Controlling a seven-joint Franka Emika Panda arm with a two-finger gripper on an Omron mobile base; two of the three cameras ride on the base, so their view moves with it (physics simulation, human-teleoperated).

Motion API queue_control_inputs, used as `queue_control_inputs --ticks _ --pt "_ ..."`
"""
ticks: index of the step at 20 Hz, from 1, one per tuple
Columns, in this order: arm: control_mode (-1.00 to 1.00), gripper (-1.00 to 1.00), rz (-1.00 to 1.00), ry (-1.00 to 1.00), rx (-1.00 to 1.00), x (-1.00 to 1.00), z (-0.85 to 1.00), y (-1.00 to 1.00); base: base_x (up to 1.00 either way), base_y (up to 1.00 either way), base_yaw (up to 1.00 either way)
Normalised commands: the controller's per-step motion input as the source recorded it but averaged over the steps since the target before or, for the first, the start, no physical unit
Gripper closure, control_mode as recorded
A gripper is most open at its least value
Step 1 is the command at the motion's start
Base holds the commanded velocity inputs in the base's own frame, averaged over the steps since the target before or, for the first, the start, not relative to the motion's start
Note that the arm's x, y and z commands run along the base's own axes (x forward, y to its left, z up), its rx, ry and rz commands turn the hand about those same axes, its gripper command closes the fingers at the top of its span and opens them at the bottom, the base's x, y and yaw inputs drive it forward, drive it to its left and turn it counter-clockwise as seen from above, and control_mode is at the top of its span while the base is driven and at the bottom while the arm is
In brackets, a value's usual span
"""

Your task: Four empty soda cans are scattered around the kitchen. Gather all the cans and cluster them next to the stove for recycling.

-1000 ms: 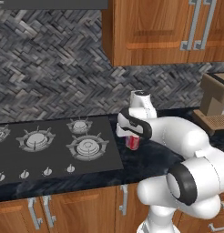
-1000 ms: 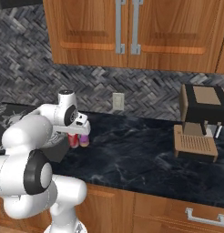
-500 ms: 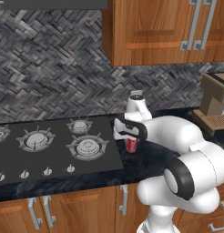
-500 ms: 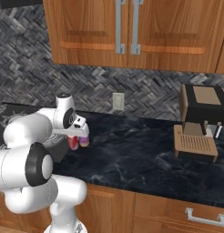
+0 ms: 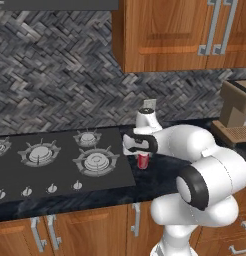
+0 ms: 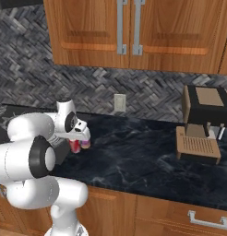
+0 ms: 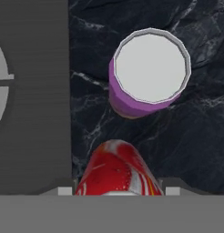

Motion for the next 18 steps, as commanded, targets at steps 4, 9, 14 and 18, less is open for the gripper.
queue_control_inputs --ticks 4,9,14,18 --pt "-1.00 1.00 -0.03 0.00 0.00 0.11 -0.10 0.00 0.00 0.00 0.00" --pt "-1.00 1.00 -0.02 0.00 0.00 0.11 -0.11 0.00 0.00 0.00 0.00" --pt "-1.00 1.00 -0.01 0.00 0.00 0.09 -0.10 0.00 0.00 0.00 0.00" --pt "-1.00 1.00 -0.01 0.00 0.00 0.08 -0.10 0.00 0.00 0.00 0.00"
